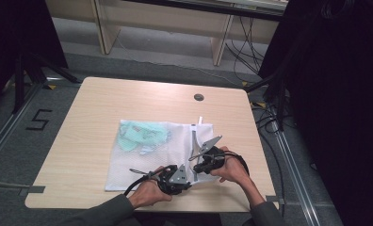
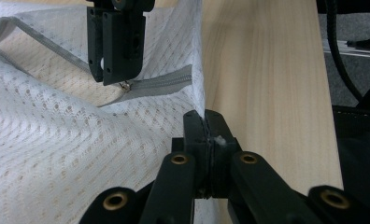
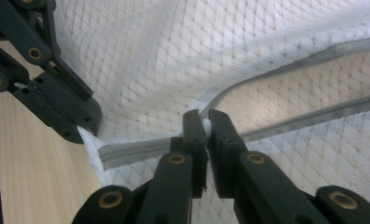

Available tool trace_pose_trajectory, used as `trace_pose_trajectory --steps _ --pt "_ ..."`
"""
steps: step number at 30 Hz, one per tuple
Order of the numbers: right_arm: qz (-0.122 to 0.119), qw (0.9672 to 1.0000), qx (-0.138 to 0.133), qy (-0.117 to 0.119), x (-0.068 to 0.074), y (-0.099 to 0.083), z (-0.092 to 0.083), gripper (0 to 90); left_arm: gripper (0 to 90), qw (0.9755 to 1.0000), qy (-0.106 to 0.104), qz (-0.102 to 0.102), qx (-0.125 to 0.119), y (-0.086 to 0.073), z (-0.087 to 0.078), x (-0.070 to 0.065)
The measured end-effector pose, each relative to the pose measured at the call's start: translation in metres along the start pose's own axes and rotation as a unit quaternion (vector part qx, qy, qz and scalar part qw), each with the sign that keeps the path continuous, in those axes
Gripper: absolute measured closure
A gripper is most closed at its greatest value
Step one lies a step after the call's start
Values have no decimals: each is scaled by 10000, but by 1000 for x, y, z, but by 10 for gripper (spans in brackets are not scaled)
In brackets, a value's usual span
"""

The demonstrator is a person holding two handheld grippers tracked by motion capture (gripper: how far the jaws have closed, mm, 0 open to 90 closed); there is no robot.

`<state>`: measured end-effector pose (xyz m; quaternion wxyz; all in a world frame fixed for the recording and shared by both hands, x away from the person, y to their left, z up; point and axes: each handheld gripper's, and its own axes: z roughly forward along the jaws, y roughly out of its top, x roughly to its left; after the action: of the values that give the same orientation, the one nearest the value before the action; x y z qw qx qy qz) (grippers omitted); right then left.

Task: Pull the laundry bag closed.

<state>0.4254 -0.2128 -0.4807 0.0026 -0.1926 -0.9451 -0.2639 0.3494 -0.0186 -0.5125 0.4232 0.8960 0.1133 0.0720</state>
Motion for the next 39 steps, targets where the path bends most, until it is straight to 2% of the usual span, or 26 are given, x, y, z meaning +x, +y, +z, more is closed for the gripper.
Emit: trace_pose_trajectory --steps 3,5,6,7,9,10,13,15,19,20,22,23,24,25,26,28,31,33,39 --pt "-11 10000 7 -42 0 1 0 869 890 10000 -18 25 18 0 0 0" --pt "-160 9998 -41 -68 -3 2 1 869 890 10000 -9 30 13 0 0 0" --pt "-132 9998 9 -115 -3 2 1 869 890 9999 -1 117 74 1 -1 0" --pt "-131 9998 0 -120 -4 2 1 869 890 10000 21 8 -33 0 1 -2" --pt "-149 9998 -30 -103 -5 3 1 869 890 9999 8 132 80 0 -1 0" --pt "-165 9998 -38 -136 -5 3 1 869 890 10000 9 32 -9 0 0 -1" --pt "-2 9999 -1 -106 -5 4 1 869 890 10000 -7 43 4 0 0 -1" --pt "-119 9998 -19 -177 -8 3 1 869 890 10000 -17 57 4 1 0 -2" --pt "-102 9994 -34 -338 -11 4 0 868 890 9999 -61 79 16 1 0 -5" --pt "-173 9994 -56 -301 -14 4 0 869 890 10000 -49 77 12 1 0 -5" --pt "-48 9995 -103 -294 -14 4 -1 868 890 9999 -33 129 58 1 0 -4" --pt "-89 9995 -91 -305 -15 4 -1 868 890 9998 -39 186 113 2 -1 -3" --pt "-75 9995 -100 -304 -15 4 -1 868 890 9999 -45 130 68 2 0 -4" --pt "-69 9995 -96 -298 -15 4 0 869 890 9997 -53 199 130 2 -1 -3" --pt "-154 9994 -113 -271 -17 5 0 868 890 10000 -47 66 21 1 1 -5" --pt "-89 9996 -64 -274 -16 5 0 869 890 10000 -44 69 30 1 1 -4" --pt "-125 9996 -108 -247 -18 7 1 868 890 10000 -34 34 3 1 0 -4" --pt "-127 9995 -71 -291 -19 8 0 869 890 10000 -9 87 18 1 0 -4" --pt "-119 9991 -144 -377 -23 9 -1 868 889 10000 -47 56 42 1 1 -4"
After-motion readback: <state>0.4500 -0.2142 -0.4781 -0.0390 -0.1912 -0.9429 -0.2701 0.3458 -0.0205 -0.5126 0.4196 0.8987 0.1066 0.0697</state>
